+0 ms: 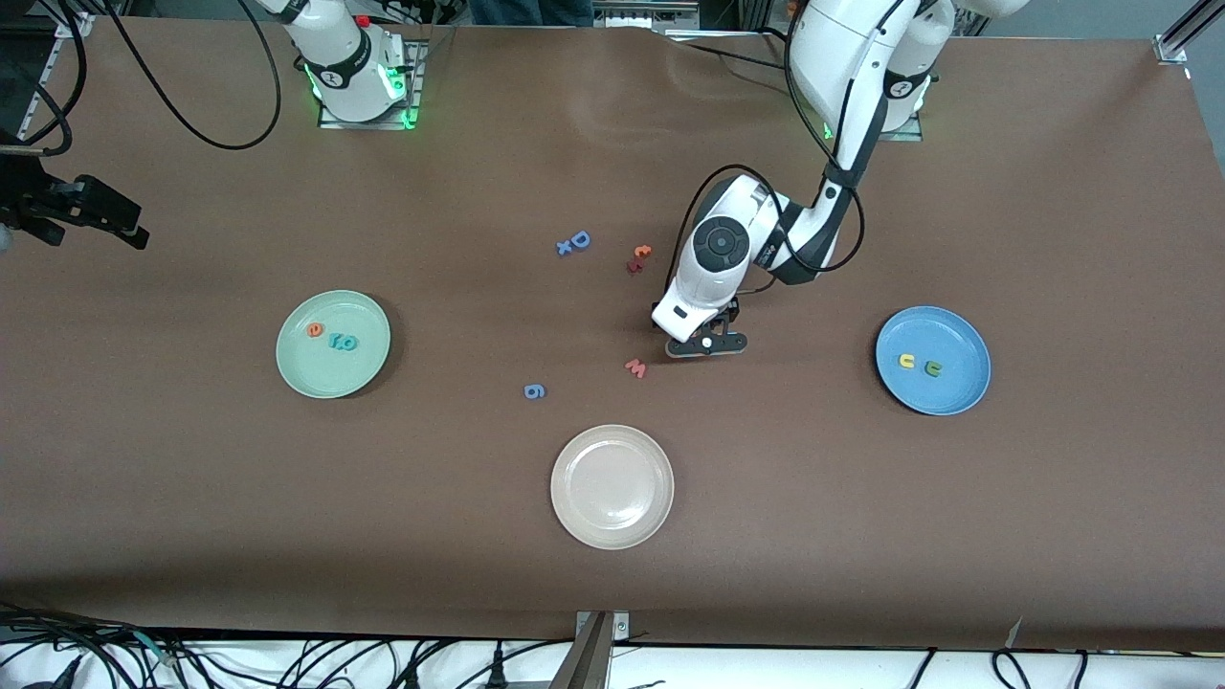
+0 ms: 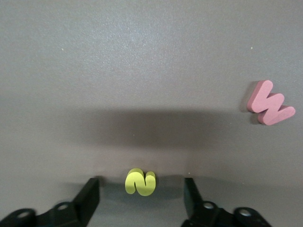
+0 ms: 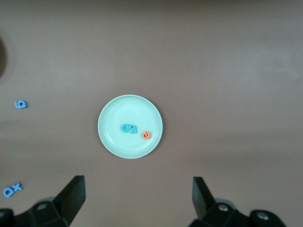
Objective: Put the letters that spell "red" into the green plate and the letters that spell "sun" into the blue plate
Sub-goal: 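Grasp the yellow 2 with the left gripper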
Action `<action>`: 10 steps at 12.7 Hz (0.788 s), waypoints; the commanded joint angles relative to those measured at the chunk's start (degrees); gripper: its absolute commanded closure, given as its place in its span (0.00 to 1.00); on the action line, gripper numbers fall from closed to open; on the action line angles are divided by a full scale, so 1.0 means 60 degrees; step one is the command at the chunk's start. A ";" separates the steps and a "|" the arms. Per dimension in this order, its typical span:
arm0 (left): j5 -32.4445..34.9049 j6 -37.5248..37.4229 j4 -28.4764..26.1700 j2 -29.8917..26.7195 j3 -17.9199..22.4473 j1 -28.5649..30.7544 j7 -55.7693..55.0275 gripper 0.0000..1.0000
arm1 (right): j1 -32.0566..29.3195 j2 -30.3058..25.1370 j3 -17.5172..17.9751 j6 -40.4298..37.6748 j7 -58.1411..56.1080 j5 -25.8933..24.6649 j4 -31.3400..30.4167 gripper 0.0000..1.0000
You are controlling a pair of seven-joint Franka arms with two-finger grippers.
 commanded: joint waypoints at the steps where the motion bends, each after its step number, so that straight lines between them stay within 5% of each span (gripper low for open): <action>1: -0.0079 0.0013 0.0190 0.0122 0.0099 -0.0065 0.0344 0.36 | -0.0139 -0.0071 0.0106 -0.0105 -0.0081 0.0180 -0.0043 0.00; 4: -0.0093 0.0027 0.0190 0.0122 0.0128 -0.0036 0.0622 0.48 | -0.0168 -0.0262 0.0602 -0.0032 0.0298 0.0151 -0.0219 0.00; 10: -0.0108 -0.0060 0.0103 0.0093 0.0377 0.0067 0.2116 0.70 | -0.0315 -0.0277 0.0619 -0.0017 0.0433 0.0165 -0.0278 0.00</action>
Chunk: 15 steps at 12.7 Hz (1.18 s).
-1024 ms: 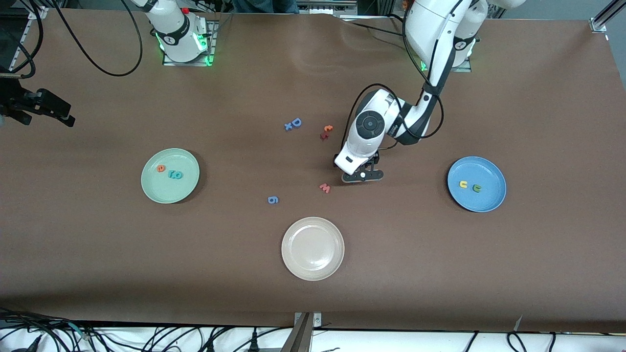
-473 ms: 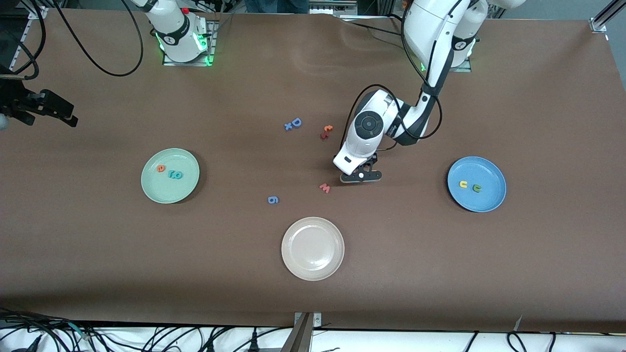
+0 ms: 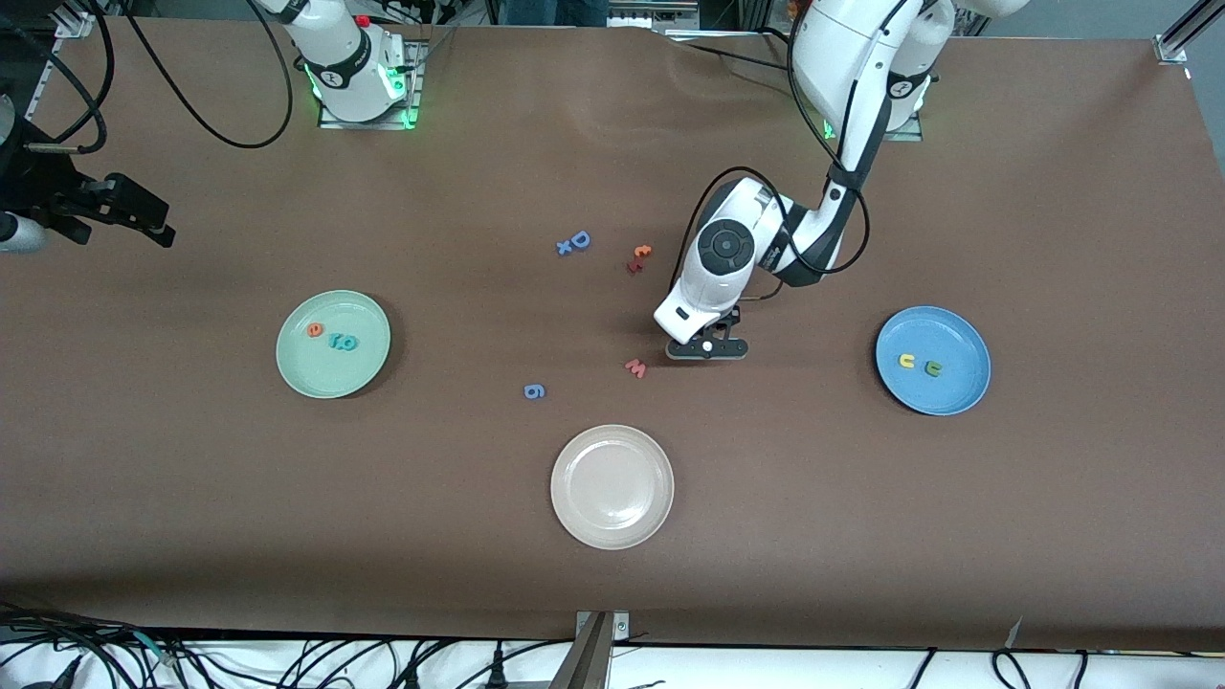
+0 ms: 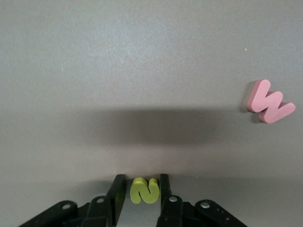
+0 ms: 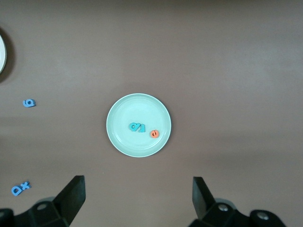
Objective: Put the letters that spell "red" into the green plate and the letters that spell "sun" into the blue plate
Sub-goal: 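Grasp the yellow 2 with the left gripper, then place the yellow 2 on the blue plate with the left gripper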
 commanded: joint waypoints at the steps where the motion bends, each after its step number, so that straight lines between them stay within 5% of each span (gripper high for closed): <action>1: -0.0108 -0.0059 0.0098 0.0077 0.0206 0.0040 0.0844 0.73 | -0.0177 -0.0236 0.0100 -0.0053 0.0028 0.0151 -0.0218 0.00; 9: -0.0240 -0.1243 0.0112 -0.0610 0.1522 0.0640 0.4471 0.75 | -0.0163 -0.0090 -0.0047 -0.0097 -0.0001 0.0151 -0.0116 0.00; 13: -0.0240 -0.2123 0.0054 -0.1094 0.3030 0.1429 0.8949 0.74 | -0.0163 -0.0105 -0.0047 -0.0345 -0.0044 0.0165 -0.0101 0.00; 15: -0.0226 -0.2154 0.0010 -0.1124 0.3224 0.2130 1.0608 0.73 | -0.0163 -0.0105 -0.0061 -0.0595 -0.0147 0.0165 -0.0086 0.00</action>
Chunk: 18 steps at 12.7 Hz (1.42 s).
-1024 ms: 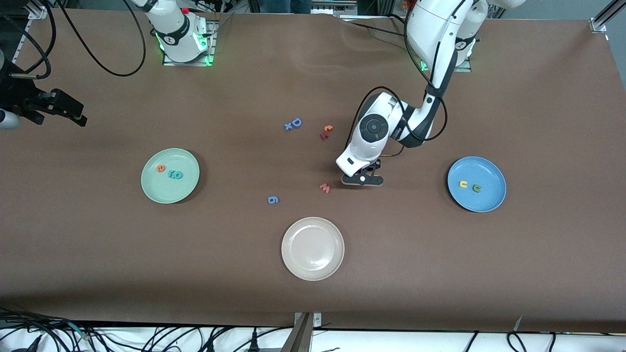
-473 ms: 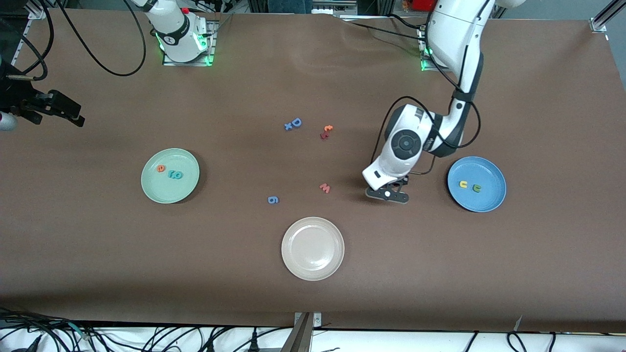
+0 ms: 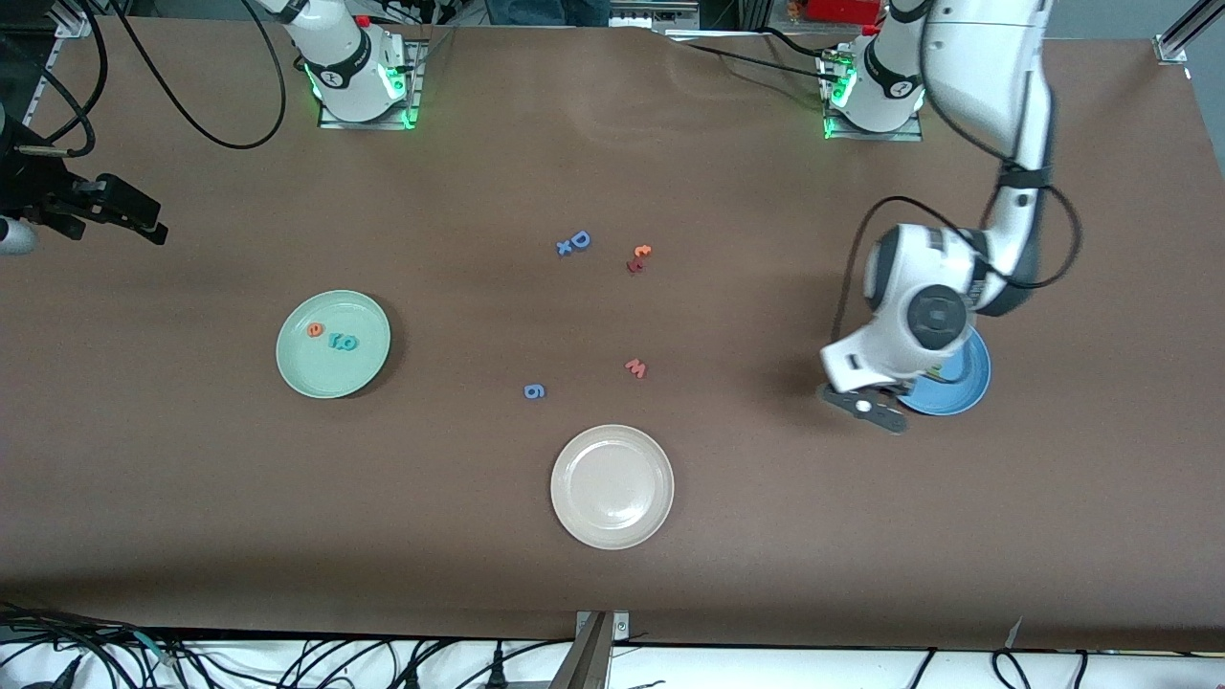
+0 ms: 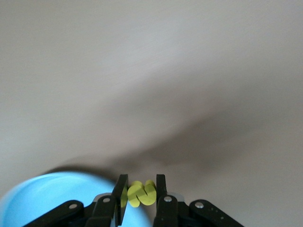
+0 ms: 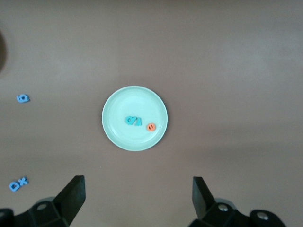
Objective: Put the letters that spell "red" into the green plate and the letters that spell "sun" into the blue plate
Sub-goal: 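Place the yellow 2 on the blue plate with the left gripper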
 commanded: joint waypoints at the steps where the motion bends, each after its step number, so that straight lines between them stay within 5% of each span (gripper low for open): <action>1: -0.0240 -0.0143 -0.0170 -0.0179 0.0054 0.0798 0.2030 0.72 | -0.0082 -0.0123 -0.0089 -0.0220 -0.0224 0.0165 -0.0041 0.00; 5: -0.0240 -0.0085 -0.0564 -0.0033 0.0054 0.1504 0.2739 0.67 | -0.0082 -0.0123 -0.0104 -0.0220 -0.0312 0.0165 -0.0041 0.00; 6: -0.0240 -0.0056 -0.0623 0.0055 0.0039 0.1548 0.2739 0.56 | -0.0082 -0.0123 -0.0090 -0.0220 -0.0327 0.0165 -0.0041 0.00; 8: -0.0501 -0.0070 -0.0624 0.0070 0.0039 0.1534 0.2609 0.00 | -0.0067 -0.0137 -0.0075 -0.0235 -0.0327 0.0165 -0.0041 0.00; 18: -0.0503 -0.0495 0.0193 -0.3006 -0.0224 0.1504 0.2139 0.00 | -0.0067 -0.0137 -0.0090 -0.0279 -0.0342 0.0150 -0.0026 0.00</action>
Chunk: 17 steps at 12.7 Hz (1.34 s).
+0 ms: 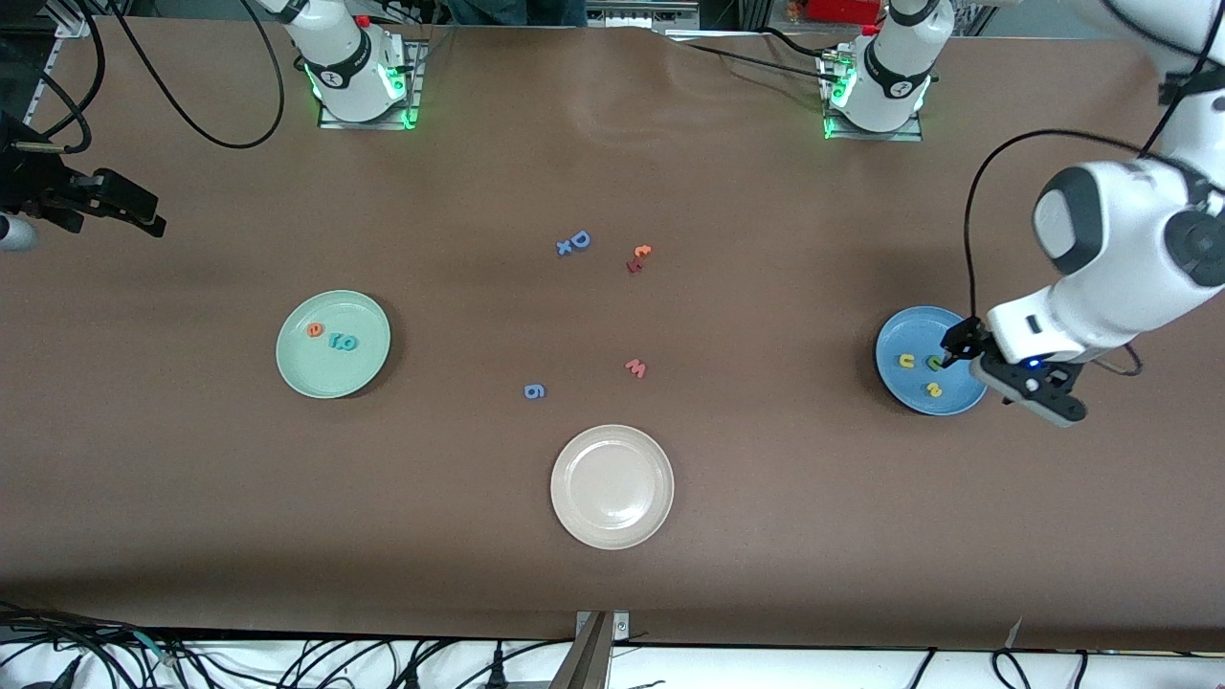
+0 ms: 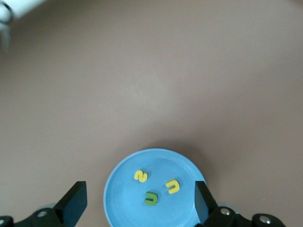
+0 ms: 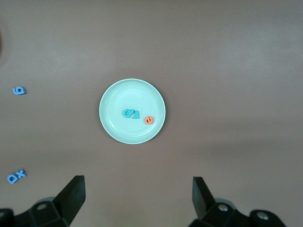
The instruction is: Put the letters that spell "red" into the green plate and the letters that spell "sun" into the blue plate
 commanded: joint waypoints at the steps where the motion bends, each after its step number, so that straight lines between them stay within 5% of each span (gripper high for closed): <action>1: -0.0114 0.0281 0.0611 -0.0228 -0.0194 0.0014 -0.0089 0.00 | -0.0065 -0.0126 0.0018 -0.0101 -0.0192 0.0150 -0.0027 0.00; 4: 0.0794 0.0973 0.0908 -0.0620 -0.0706 0.0058 -0.1326 0.00 | -0.0065 -0.0126 0.0047 -0.0101 -0.0192 0.0150 -0.0027 0.00; 6: 0.1100 -0.0235 0.0952 -0.1104 -0.0912 0.0102 -0.3360 0.00 | -0.0065 -0.0141 0.0062 -0.0101 -0.0192 0.0136 -0.0027 0.00; 9: 0.1307 -0.3090 0.2471 -0.1179 -0.1408 0.0613 -0.5095 0.00 | -0.0065 -0.0127 0.0062 -0.0115 -0.0192 0.0136 0.0002 0.00; 11: 0.1264 -0.4252 0.2710 -0.1353 -0.2648 0.1780 -0.6352 0.00 | -0.0065 -0.0141 0.0062 -0.0101 -0.0192 0.0136 0.0002 0.00; 13: 0.1322 -0.4593 0.2622 -0.1560 -0.3678 0.2503 -0.7453 0.00 | -0.0065 -0.0126 0.0062 -0.0115 -0.0192 0.0136 0.0002 0.00; 17: 0.2242 -0.4638 0.2579 -0.2085 -0.4003 0.2446 -0.7721 0.00 | -0.0036 -0.0112 0.0062 -0.0101 -0.0177 0.0136 0.0017 0.00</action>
